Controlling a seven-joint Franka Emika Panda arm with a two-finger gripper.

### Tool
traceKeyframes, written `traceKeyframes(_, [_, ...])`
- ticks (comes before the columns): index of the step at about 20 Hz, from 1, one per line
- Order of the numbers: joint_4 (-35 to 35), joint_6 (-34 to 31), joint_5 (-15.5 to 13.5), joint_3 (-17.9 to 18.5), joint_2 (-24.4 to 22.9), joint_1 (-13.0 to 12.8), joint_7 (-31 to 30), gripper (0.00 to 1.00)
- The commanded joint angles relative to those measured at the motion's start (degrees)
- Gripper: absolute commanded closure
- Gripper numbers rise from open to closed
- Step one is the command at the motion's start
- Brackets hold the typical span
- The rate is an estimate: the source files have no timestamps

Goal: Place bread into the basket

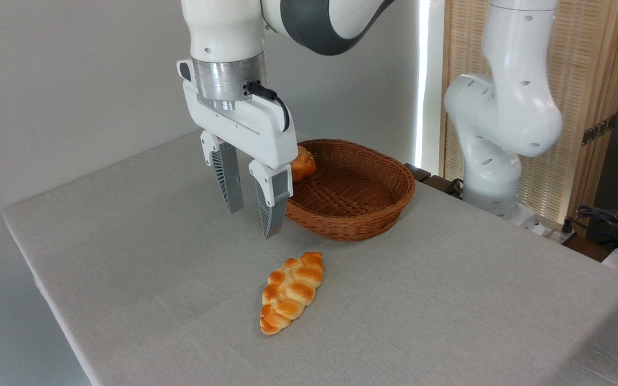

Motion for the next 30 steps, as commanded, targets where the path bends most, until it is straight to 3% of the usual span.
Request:
traceKeyframes(1, [0.1, 0.2, -0.3, 0.1, 0.0, 0.3, 1.0, 0.00])
traceKeyframes(30, [1.4, 0.1, -0.5, 1.7, -0.1, 0.4, 1.8, 0.00])
